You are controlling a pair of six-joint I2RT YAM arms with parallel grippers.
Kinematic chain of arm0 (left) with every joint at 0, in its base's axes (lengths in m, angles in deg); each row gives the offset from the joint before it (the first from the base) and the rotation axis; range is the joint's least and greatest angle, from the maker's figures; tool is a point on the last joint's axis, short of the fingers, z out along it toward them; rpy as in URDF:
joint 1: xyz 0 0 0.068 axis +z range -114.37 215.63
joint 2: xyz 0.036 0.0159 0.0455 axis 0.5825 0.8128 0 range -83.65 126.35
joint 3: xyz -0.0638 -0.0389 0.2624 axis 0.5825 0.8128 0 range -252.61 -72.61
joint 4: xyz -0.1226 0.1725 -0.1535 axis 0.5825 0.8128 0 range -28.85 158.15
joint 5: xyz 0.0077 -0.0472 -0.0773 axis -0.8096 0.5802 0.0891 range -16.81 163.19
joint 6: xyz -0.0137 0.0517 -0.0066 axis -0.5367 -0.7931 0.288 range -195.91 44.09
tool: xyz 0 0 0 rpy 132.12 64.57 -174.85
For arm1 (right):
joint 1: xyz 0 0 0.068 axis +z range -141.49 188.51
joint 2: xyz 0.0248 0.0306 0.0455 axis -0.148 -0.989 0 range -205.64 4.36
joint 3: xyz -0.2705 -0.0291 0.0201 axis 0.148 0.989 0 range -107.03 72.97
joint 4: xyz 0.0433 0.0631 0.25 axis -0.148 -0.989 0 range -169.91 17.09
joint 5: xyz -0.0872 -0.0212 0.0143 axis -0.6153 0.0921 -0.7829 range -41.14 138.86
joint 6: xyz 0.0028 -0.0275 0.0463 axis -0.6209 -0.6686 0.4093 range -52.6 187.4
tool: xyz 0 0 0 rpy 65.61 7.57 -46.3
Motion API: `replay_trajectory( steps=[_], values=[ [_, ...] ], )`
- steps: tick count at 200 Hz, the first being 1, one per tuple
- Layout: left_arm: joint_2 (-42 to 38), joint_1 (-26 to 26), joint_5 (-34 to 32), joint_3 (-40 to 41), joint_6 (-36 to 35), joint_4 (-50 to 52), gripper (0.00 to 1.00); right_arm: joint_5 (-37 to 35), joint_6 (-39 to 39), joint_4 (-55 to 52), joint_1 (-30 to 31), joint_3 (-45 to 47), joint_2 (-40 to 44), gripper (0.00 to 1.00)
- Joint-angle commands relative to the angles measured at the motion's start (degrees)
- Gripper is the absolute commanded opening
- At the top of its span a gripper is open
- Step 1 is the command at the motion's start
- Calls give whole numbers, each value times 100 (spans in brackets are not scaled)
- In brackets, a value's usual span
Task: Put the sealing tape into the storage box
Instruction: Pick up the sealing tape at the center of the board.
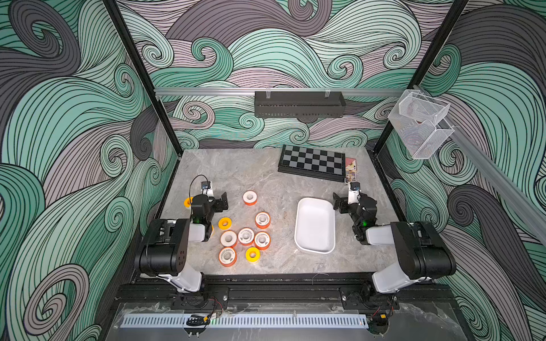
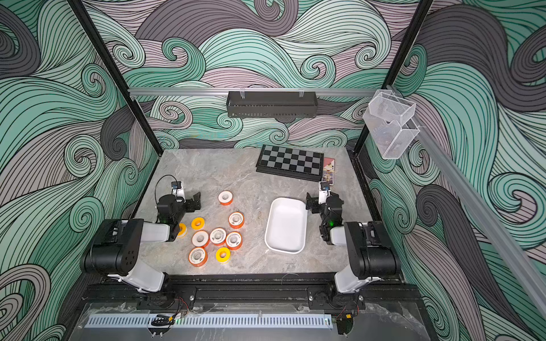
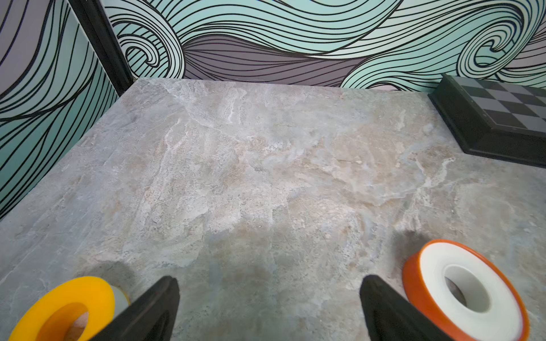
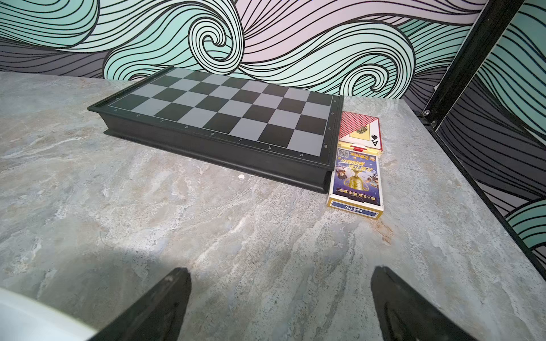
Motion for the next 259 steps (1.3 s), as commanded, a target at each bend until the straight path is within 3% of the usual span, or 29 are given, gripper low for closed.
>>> replay_trajectory(
  steps=[1, 116, 146, 169, 182, 201, 210, 219, 241, 259],
  values=[
    [39, -1, 67, -33, -18, -119, 99, 87, -29, -23, 26, -78, 13, 99],
    [37, -3, 69, -25, -33, -131, 99, 88, -33, -22, 24, -78, 13, 99],
    [-1, -31, 388, 45, -180, -216, 99, 86, -29, -19, 24, -77, 13, 99],
    [-106, -200, 100, 306, -311, -640, 99, 88, -29, -10, 28, -78, 17, 99],
    [-503, -291, -310, 282, -288, -284, 99, 88, -29, -19, 19, -78, 13, 99],
    [-1410, -352, -618, -90, -226, 1003, 99, 100, -9, -43, 2, -93, 9, 99],
    [-1786, -367, -831, -265, 244, 1475, 99, 145, 13, -75, -22, -109, 4, 99],
    [-2127, -353, -1189, -408, 1176, 1874, 99, 157, 18, -70, -28, -105, 9, 99],
    [-2776, -326, -1133, -828, 2613, 3256, 99, 136, 0, -52, -22, -92, 13, 99],
    [-2945, -325, -931, -749, 2937, 3272, 99, -297, 56, -38, 58, -70, 90, 99]
  ],
)
